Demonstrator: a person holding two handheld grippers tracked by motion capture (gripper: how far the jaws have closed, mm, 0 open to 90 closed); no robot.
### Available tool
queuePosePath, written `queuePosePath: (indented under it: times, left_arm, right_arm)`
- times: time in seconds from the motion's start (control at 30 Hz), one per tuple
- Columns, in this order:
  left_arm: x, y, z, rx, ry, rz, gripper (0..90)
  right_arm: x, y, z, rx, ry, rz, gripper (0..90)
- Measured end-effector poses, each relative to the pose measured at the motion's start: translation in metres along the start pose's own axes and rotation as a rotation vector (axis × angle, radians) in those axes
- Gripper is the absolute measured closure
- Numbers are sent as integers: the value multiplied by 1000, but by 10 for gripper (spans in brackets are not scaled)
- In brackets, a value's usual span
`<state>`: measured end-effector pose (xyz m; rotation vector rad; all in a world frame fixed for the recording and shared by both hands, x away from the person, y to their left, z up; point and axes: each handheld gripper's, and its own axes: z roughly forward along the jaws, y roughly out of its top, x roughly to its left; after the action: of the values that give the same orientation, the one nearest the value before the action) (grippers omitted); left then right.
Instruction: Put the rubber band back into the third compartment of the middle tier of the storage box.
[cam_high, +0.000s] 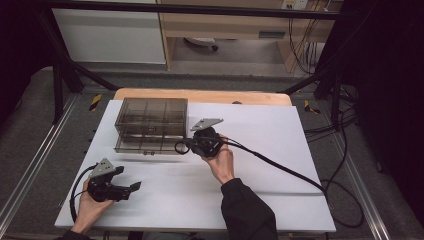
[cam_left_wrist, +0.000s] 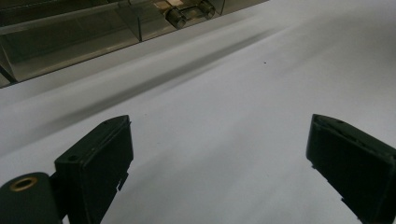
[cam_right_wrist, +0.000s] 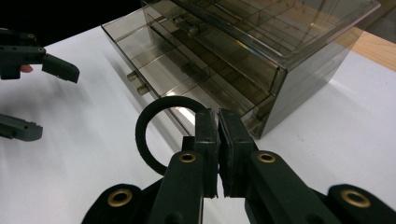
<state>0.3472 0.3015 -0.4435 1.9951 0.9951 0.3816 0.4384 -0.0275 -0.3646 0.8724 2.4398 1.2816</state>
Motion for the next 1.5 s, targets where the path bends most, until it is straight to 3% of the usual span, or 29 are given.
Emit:
queuePosePath:
  times: [0.8,1.5]
  left_arm:
    - [0,0,0,0,-1,2,70]
    - [0,0,0,0,-3,0,70]
  right_arm:
    - [-2,9,38,15,-13,15,872]
    - [-8,10,57,17,-32,29,872]
